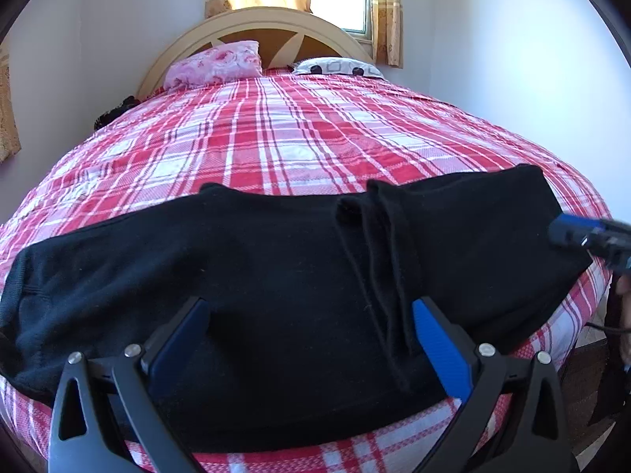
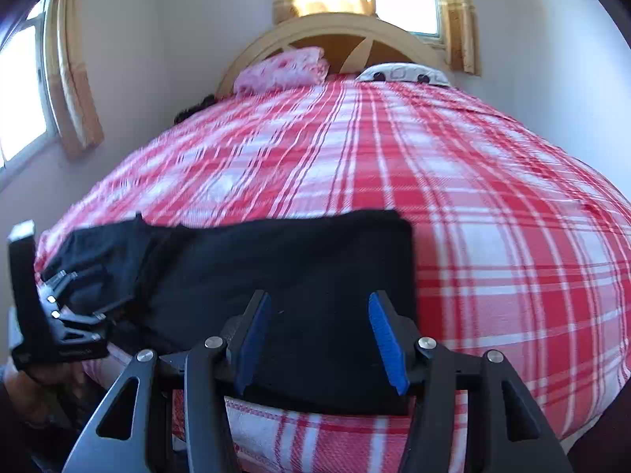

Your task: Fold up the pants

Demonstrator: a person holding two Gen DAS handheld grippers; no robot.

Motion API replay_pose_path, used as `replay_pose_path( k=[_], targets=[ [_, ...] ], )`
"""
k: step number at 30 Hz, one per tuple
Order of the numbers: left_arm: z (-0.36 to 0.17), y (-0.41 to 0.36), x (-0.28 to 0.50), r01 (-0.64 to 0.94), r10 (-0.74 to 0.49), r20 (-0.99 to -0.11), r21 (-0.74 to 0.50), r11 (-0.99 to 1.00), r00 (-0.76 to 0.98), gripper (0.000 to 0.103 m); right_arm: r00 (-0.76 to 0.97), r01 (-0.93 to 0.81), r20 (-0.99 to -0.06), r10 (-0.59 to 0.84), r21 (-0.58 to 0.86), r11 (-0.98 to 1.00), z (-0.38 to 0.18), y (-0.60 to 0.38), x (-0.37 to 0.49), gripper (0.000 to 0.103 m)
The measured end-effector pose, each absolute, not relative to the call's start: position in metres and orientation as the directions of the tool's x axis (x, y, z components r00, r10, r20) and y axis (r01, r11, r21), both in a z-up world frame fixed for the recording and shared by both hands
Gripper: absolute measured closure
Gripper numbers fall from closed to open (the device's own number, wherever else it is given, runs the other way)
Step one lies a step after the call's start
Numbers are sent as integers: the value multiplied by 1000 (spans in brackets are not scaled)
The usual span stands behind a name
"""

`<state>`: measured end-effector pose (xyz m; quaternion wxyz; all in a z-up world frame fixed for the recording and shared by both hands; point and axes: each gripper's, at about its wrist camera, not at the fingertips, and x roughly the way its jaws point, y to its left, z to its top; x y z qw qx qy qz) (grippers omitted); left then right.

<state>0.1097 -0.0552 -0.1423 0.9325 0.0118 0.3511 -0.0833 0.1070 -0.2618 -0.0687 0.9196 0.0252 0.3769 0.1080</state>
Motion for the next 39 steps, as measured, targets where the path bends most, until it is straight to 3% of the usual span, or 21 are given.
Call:
replay_pose_path(
  k=[2,6,9,15,26,31,35,39],
  targets=[
    [-142,-50,110,151,-145,-657,-48,987,739,0,647,-179,-730,218,132,975,-86,-253,119,49],
    [-146,-40,113,120,-135,-665,-69,990,735,0,664,-173,-730,161,60,983,-85,-237,119,49],
    [-146,-33,110,120,-145,-659,-84,989,738,0,662,-187,-718,214,118,975,-79,-228,124,49],
    [-135,-10,104,96,-132,-640,-92,991,756,0,659,-241,-722,209,61,969,-81,-178,135,49],
    [-121,147,101,-209,168,-617,7,978,769,0,695,-295,-717,53,-217,931,-97,-110,151,48],
    [-138,199,109,-266,122,-671,-116,957,731,0,670,-300,-719,182,-39,953,-83,-136,147,48],
    [-154,207,121,-245,27,-699,-214,945,714,3,673,-301,-705,223,13,953,-76,-153,136,48],
    [-158,199,127,-223,27,-707,-186,957,707,5,689,-268,-692,215,33,963,-70,-178,127,48]
  ],
)
